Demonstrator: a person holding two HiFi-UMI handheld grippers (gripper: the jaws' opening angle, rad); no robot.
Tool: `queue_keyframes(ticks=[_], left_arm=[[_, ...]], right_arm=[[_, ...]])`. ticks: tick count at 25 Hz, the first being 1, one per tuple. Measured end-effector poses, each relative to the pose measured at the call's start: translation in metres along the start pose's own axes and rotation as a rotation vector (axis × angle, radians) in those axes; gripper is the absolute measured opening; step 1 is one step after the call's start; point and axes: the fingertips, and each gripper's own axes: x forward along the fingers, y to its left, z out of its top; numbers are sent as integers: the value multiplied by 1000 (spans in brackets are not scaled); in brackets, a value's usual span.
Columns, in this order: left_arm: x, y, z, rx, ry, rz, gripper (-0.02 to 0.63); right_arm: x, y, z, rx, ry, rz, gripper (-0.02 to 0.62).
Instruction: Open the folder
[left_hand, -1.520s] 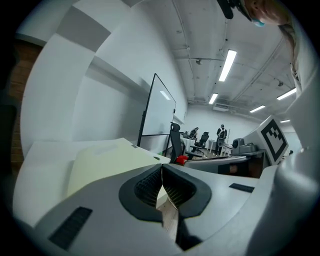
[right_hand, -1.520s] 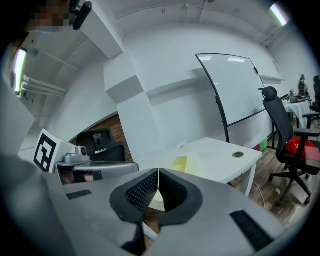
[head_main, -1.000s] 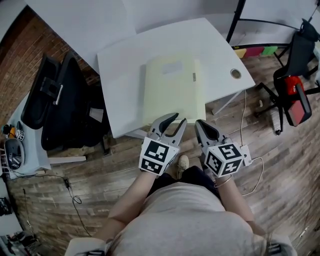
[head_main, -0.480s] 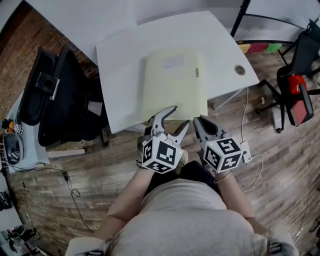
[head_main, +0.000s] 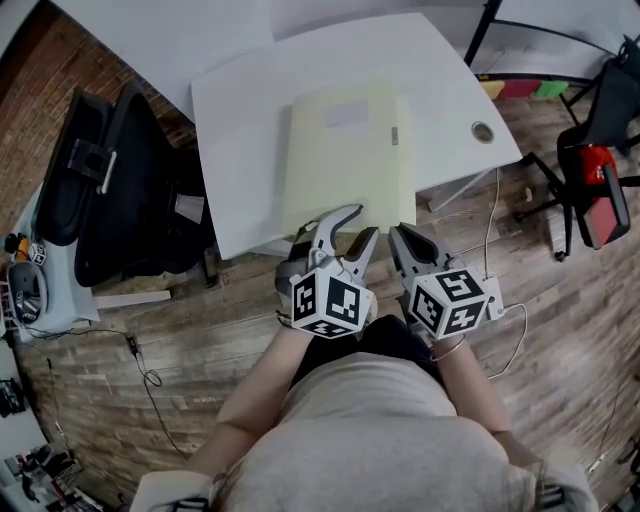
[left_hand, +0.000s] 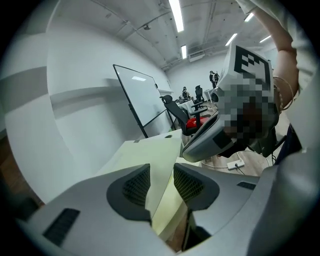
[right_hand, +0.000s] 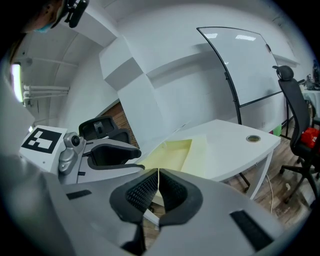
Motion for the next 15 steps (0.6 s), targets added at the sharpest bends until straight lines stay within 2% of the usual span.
queue_keyframes(ticks=[2, 8, 15], left_arm=[[0, -1, 2, 4, -5, 1, 140], [-1, -2, 5, 5, -7, -11, 114], [-10, 7, 15, -64, -36, 0, 101]], right_arm=[[-1, -1, -1, 1, 0, -2, 22], [-3, -1, -2, -1, -2, -6, 23], [-4, -1, -1, 5, -6, -4, 22]])
